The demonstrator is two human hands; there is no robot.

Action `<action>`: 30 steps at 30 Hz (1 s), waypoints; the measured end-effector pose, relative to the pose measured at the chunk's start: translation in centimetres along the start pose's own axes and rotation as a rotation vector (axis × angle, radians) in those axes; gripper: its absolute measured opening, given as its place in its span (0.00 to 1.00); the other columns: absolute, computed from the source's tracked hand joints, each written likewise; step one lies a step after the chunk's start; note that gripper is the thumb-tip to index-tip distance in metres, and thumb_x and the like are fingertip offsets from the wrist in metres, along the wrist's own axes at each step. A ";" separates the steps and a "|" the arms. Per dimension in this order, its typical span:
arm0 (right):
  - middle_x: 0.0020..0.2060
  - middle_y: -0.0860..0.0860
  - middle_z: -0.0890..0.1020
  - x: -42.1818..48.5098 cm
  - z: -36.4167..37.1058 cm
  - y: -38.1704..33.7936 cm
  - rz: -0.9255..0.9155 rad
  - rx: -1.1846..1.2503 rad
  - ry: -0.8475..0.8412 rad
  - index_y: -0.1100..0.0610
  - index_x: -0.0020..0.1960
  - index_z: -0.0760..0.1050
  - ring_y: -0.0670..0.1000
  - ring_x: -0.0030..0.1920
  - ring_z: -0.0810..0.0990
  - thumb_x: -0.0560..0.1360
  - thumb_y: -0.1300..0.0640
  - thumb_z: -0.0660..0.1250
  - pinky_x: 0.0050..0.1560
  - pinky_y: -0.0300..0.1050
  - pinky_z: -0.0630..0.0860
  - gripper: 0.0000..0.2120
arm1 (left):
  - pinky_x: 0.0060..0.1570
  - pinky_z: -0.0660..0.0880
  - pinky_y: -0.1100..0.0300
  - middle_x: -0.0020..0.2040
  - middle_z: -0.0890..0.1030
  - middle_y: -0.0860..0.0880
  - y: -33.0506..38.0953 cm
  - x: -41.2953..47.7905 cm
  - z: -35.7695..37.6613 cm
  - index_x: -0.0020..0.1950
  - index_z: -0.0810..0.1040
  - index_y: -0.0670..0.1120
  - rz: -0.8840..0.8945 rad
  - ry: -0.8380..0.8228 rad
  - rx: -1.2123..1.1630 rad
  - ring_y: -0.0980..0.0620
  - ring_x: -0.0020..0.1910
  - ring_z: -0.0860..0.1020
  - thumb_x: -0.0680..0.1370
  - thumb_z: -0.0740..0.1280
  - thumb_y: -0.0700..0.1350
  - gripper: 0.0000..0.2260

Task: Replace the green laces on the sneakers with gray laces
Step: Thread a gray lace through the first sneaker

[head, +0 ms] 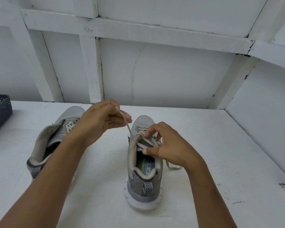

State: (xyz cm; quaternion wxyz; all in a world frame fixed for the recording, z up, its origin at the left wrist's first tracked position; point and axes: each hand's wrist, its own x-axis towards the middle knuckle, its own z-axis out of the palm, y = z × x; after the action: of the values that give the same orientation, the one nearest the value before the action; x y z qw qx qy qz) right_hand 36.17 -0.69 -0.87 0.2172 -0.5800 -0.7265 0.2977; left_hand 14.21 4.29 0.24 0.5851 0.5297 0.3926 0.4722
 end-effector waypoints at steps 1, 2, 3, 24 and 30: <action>0.55 0.40 0.72 -0.2 -0.1 0.1 -0.004 -0.026 -0.016 0.43 0.53 0.74 0.42 0.56 0.69 0.69 0.52 0.77 0.47 0.30 0.65 0.17 | 0.41 0.82 0.50 0.38 0.81 0.38 0.1 0.0 0.1 0.41 0.71 0.43 -0.011 0.008 -0.159 0.40 0.36 0.82 0.81 0.55 0.35 0.11; 0.56 0.40 0.71 -0.3 -0.1 0.3 -0.009 -0.046 -0.014 0.43 0.55 0.73 0.41 0.56 0.68 0.70 0.54 0.77 0.46 0.28 0.64 0.18 | 0.31 0.79 0.55 0.34 0.77 0.40 0.2 0.1 0.1 0.41 0.70 0.44 -0.024 0.026 -0.254 0.45 0.28 0.77 0.80 0.55 0.36 0.11; 0.56 0.40 0.70 -0.4 -0.1 0.4 -0.012 -0.062 0.003 0.44 0.56 0.73 0.41 0.57 0.67 0.70 0.55 0.76 0.45 0.27 0.64 0.19 | 0.23 0.70 0.62 0.32 0.72 0.43 0.2 0.1 0.1 0.40 0.70 0.45 -0.042 0.049 -0.282 0.50 0.23 0.68 0.80 0.55 0.37 0.10; 0.43 0.44 0.77 -0.7 -0.2 3.1 0.140 0.128 -0.014 0.49 0.51 0.72 0.40 0.37 0.73 0.68 0.46 0.79 0.40 0.35 0.72 0.20 | 0.32 0.74 0.56 0.34 0.75 0.46 -1.6 -0.7 1.0 0.46 0.73 0.43 -0.104 -0.073 0.135 0.49 0.29 0.71 0.81 0.64 0.40 0.04; 0.31 0.45 0.76 -0.8 -0.3 4.0 0.139 0.318 -0.056 0.53 0.40 0.73 0.44 0.32 0.73 0.72 0.35 0.68 0.41 0.41 0.72 0.20 | 0.34 0.69 0.59 0.35 0.80 0.53 -1.9 -1.1 -0.1 0.48 0.79 0.44 -0.175 -0.337 0.590 0.54 0.31 0.71 0.79 0.69 0.46 0.06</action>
State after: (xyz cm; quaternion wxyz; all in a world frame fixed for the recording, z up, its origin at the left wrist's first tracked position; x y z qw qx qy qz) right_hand 39.42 -0.79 -3.41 0.2647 -0.5787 -0.6342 0.4390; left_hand 14.11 3.30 -1.67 0.5014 0.7111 0.4539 0.1923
